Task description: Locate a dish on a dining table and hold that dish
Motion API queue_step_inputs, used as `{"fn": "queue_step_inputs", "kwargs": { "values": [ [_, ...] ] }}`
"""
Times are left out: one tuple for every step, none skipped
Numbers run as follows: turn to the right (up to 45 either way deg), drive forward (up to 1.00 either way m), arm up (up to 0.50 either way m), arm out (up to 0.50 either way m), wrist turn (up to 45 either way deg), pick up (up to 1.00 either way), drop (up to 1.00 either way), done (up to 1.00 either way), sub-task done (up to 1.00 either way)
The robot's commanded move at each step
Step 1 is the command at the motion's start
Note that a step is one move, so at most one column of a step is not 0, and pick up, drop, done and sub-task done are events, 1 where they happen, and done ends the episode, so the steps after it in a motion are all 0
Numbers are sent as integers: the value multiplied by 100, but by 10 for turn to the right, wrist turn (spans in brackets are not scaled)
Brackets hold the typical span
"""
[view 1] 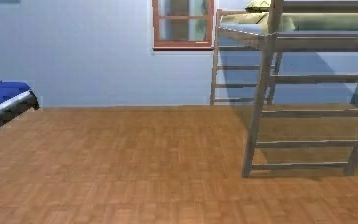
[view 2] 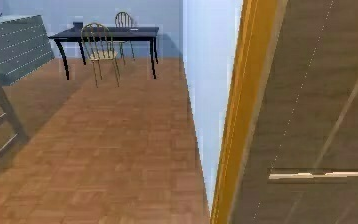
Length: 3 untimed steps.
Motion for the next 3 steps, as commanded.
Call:
{"fn": "queue_step_inputs", "kwargs": {
  "values": [
    [450,0,0,0,0,0,0,0,0],
    [240,0,0,0,0,0,0,0,0],
    [0,40,0,0,0,0,0,0,0]
  ]
}}
